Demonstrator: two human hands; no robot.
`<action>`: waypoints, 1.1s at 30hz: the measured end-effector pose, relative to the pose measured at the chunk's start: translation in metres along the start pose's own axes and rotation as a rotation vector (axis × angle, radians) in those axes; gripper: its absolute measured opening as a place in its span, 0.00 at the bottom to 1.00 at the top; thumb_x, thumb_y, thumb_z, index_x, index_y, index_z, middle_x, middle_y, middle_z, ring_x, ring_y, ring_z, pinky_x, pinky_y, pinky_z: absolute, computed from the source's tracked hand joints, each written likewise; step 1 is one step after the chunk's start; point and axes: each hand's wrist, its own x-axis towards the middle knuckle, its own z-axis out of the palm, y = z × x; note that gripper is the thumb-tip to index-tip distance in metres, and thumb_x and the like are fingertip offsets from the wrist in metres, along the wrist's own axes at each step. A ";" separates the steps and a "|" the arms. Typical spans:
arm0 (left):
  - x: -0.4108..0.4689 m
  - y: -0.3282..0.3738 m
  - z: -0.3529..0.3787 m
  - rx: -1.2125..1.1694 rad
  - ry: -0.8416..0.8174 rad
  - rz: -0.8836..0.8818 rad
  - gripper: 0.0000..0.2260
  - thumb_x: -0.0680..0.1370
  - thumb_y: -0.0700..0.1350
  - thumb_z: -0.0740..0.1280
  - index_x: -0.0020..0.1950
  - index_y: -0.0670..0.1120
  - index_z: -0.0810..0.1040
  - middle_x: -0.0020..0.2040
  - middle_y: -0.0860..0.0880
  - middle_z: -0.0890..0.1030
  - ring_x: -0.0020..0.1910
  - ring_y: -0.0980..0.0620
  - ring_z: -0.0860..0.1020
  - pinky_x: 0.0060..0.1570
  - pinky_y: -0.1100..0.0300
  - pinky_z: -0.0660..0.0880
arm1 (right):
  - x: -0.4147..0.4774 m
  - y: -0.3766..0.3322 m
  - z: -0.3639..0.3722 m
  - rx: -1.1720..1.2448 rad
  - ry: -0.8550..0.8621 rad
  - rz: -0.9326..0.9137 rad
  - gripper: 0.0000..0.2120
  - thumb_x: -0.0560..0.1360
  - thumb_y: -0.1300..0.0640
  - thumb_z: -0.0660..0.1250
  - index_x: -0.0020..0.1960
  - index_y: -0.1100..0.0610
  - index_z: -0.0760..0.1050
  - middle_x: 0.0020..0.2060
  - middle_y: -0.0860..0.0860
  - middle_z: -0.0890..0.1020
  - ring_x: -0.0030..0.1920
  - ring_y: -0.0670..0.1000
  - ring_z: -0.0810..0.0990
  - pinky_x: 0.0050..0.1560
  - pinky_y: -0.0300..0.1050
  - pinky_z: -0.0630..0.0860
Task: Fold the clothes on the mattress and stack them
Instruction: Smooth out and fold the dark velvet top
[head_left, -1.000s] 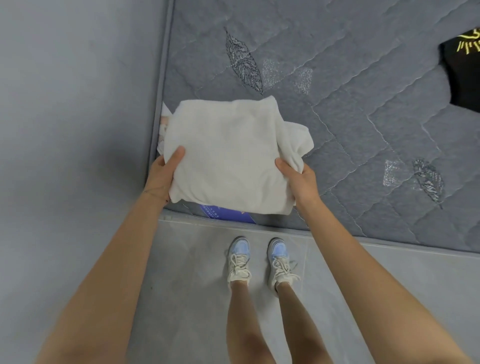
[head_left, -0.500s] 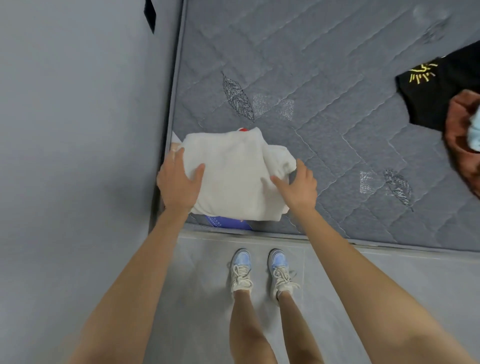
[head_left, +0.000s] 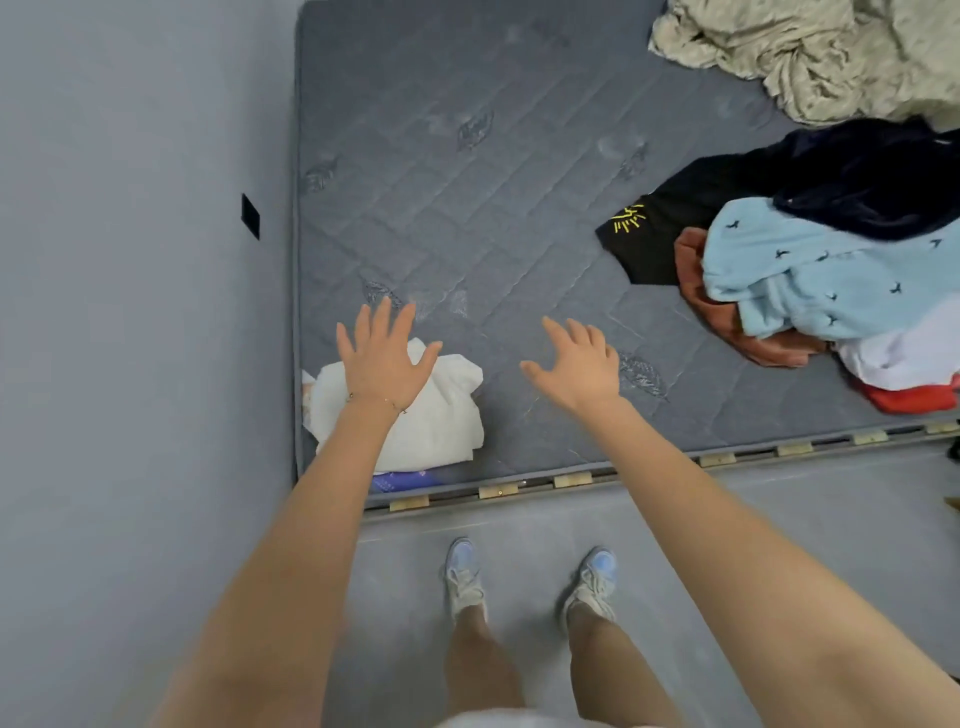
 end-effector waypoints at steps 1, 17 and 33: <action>0.000 0.017 -0.003 0.034 -0.006 0.026 0.29 0.80 0.63 0.55 0.79 0.54 0.55 0.80 0.48 0.52 0.78 0.45 0.47 0.74 0.41 0.40 | -0.003 0.014 -0.012 -0.010 0.007 0.006 0.34 0.79 0.39 0.59 0.80 0.47 0.52 0.79 0.53 0.54 0.78 0.58 0.49 0.76 0.58 0.51; 0.009 0.304 0.030 0.056 -0.017 0.188 0.30 0.79 0.63 0.55 0.79 0.55 0.53 0.80 0.48 0.51 0.78 0.45 0.46 0.74 0.40 0.40 | -0.012 0.268 -0.156 -0.035 0.124 0.110 0.35 0.77 0.37 0.61 0.79 0.46 0.52 0.79 0.53 0.55 0.78 0.58 0.52 0.74 0.59 0.55; 0.099 0.484 0.065 0.138 -0.083 0.408 0.31 0.79 0.64 0.54 0.79 0.56 0.50 0.80 0.47 0.51 0.78 0.44 0.45 0.73 0.39 0.41 | 0.056 0.422 -0.232 0.022 0.191 0.297 0.36 0.78 0.37 0.60 0.79 0.46 0.50 0.79 0.54 0.55 0.77 0.58 0.52 0.73 0.59 0.55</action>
